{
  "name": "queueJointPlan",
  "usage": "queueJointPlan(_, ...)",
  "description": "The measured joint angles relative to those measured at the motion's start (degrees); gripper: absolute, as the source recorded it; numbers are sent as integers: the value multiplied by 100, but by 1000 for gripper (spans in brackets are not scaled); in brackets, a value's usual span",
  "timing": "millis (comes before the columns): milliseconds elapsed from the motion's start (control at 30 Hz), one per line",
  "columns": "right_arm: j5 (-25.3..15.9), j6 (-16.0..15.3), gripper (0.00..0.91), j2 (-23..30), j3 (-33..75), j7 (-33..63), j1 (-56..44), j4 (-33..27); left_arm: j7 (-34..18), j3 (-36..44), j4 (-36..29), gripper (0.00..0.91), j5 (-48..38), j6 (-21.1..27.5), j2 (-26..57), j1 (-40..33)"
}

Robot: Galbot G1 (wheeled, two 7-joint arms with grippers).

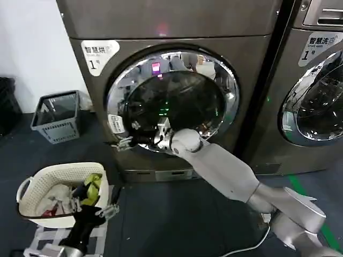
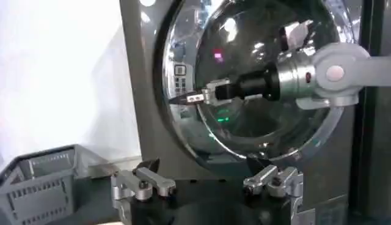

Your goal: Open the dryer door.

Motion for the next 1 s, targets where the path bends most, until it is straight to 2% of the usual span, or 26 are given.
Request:
queueJointPlan(467,320,-28,907,-612,-276,-392,15,585,-8,-672,683,907,-1270,266,1057,-882)
queueJointPlan(1000,625,-47,907,-1328,-715,-915,203,1477,66,-845,1695,907,-2047,144,2340,-1912)
